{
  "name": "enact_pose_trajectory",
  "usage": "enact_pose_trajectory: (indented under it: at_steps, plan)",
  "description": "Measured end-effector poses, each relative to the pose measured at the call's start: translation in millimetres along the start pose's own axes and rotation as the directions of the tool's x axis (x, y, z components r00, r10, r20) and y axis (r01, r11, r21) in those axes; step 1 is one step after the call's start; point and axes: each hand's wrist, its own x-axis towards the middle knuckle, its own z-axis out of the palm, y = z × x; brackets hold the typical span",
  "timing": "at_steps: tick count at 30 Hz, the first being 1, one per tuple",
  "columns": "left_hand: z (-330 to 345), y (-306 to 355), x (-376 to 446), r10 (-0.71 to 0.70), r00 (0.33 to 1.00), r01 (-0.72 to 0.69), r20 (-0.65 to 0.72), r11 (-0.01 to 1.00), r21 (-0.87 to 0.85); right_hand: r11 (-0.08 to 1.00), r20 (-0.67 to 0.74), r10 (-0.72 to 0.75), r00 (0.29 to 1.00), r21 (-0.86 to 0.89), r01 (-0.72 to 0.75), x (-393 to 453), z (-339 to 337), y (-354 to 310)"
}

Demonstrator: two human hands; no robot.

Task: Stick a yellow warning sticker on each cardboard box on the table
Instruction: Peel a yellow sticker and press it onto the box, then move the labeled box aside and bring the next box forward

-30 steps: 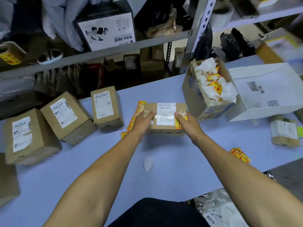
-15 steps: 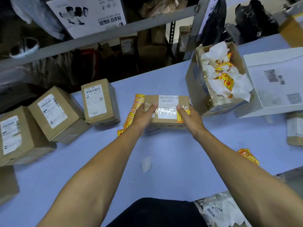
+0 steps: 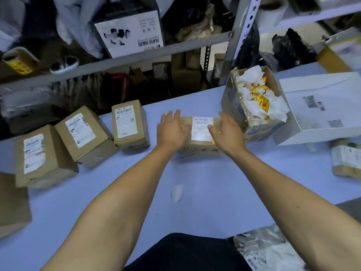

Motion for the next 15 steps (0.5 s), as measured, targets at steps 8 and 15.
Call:
enact_pose_trajectory:
  at_steps: [8,15]
  plan:
    - [-71,-60,-48,0.108,0.991,-0.058,-0.084,0.887,0.457,0.838,0.112,-0.382,0.917,-0.378,0.395,-29,-2,-70]
    - [-100,-112,-96,-0.038,0.990,0.096,-0.133,0.884,0.457,0.721,0.229,-0.506,0.832,-0.418,0.554,-50,23,-112]
